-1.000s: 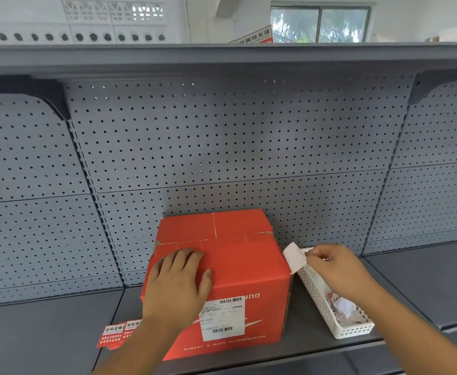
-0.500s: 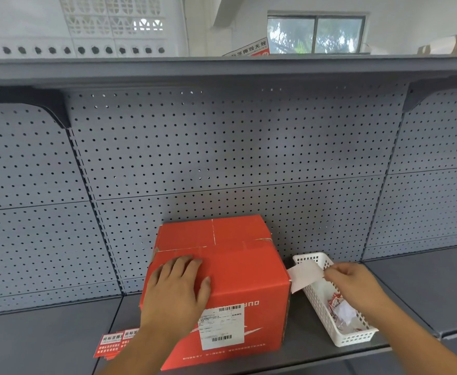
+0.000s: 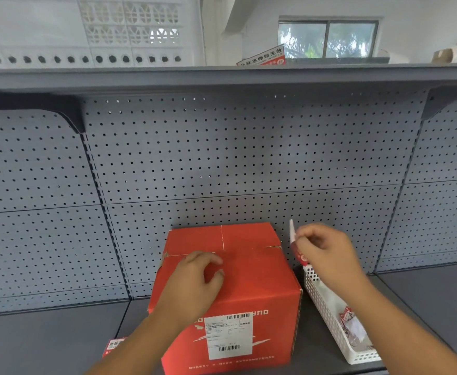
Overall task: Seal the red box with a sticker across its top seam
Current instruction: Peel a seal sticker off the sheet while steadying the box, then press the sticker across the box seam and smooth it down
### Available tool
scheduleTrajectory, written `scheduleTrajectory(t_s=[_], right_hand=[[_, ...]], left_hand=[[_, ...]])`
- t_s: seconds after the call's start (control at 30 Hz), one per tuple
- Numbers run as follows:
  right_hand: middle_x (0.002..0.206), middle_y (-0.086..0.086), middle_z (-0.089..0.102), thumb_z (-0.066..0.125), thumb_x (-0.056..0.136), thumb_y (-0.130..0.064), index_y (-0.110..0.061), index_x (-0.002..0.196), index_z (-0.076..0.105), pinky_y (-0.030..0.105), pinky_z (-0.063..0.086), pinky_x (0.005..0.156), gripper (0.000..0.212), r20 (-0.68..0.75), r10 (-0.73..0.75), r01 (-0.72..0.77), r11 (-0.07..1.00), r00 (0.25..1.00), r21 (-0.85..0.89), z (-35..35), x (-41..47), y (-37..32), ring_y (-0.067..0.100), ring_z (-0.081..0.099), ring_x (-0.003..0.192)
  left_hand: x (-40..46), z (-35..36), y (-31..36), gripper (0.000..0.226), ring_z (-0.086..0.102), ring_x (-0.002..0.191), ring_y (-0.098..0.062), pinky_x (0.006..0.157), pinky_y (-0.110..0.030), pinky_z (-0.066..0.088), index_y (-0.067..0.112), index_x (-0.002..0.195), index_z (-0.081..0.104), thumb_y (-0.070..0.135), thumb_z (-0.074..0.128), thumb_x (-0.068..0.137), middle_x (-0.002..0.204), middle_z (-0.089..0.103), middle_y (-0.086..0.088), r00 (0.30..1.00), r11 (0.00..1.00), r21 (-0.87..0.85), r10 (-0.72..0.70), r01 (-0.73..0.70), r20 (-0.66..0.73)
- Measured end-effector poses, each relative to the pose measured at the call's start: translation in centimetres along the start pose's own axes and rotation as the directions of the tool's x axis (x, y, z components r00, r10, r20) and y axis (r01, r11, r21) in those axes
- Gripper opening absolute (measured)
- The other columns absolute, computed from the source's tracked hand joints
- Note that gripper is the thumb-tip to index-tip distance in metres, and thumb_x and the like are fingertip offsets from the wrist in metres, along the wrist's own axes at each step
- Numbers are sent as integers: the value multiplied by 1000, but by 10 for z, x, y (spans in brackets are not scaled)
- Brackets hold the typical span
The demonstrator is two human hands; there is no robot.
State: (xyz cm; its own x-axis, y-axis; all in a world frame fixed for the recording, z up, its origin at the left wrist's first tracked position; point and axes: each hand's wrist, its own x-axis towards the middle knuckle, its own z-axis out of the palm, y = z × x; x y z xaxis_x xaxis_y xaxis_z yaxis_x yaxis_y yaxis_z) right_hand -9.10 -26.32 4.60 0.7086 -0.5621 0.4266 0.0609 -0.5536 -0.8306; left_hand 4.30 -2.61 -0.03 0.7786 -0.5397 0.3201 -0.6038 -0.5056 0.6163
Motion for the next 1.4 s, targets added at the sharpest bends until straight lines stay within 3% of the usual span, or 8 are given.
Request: scheduleTrajectory(t_s=[0.1, 0.23, 0.47, 0.67, 0.77, 0.93, 1.13, 1.4], right_hand=[[82, -7, 72, 74, 80, -10, -20, 73, 75, 34, 56, 75, 13, 96, -184, 195, 973, 978, -126, 30, 9, -19, 9, 68, 78], [81, -8, 65, 68, 82, -22, -20, 73, 66, 40, 54, 71, 9, 255, -371, 430, 870, 893, -241, 64, 17, -37, 11, 60, 74], [91, -9, 65, 60, 91, -29, -20, 82, 66, 34, 50, 82, 15, 409, -449, 576, 771, 794, -273, 94, 24, -37, 11, 53, 93], [97, -12, 61, 64, 93, -32, -24, 103, 67, 31, 47, 84, 14, 221, -368, 421, 861, 903, -286, 100, 40, -18, 10, 52, 95], [90, -12, 62, 66, 92, -35, -26, 106, 66, 27, 45, 73, 17, 165, -194, 233, 934, 967, -271, 105, 52, -7, 7, 55, 80], [49, -16, 58, 62, 98, -32, -24, 64, 60, 16, 36, 45, 35, 232, 0, 43, 983, 973, -180, 110, 69, 1, 0, 48, 44], [53, -6, 57, 58, 98, -36, -22, 61, 56, 28, 39, 49, 39, 277, 69, 7, 964, 958, -265, 114, 77, 6, 5, 46, 44], [55, -4, 59, 56, 91, -43, -22, 58, 56, 37, 51, 57, 40, 277, 114, 15, 905, 954, -425, 128, 76, 24, 14, 58, 55]], left_hand=[[14, -6, 23, 9, 69, 87, -3, 87, -23, 53, 33, 93, 75, 27, 68, 94, 91, 76, 13, 995, 916, -390, -96, 99, 27], [27, -9, 43, 17, 74, 88, -19, 86, -38, 62, 20, 94, 78, 30, 65, 97, 93, 79, -2, 973, 721, -656, -213, 222, 95], [41, -14, 34, 37, 76, 96, -27, 88, -39, 62, 2, 99, 75, 37, 65, 96, 98, 80, -16, 936, 566, -753, -291, 334, 197], [53, -18, 20, 17, 76, 76, -21, 66, -27, 61, 7, 99, 73, 19, 61, 100, 86, 81, -12, 896, 544, -756, -426, 365, 126], [60, -18, 16, 16, 77, 77, -21, 68, -29, 61, 8, 100, 73, 19, 60, 101, 84, 81, -11, 896, 563, -738, -425, 371, 127], [76, -15, 7, 18, 76, 73, -19, 67, -28, 62, 10, 97, 74, 20, 59, 101, 83, 80, -9, 908, 644, -671, -402, 369, 114], [92, -17, -10, 34, 57, 46, -6, 48, -18, 44, 14, 79, 73, 34, 56, 100, 57, 67, 4, 969, 952, -181, -247, 245, 11], [96, -3, -23, 43, 60, 58, -23, 58, -34, 47, 13, 64, 56, 41, 51, 96, 56, 61, 0, 965, 965, 62, -258, 255, 39]])
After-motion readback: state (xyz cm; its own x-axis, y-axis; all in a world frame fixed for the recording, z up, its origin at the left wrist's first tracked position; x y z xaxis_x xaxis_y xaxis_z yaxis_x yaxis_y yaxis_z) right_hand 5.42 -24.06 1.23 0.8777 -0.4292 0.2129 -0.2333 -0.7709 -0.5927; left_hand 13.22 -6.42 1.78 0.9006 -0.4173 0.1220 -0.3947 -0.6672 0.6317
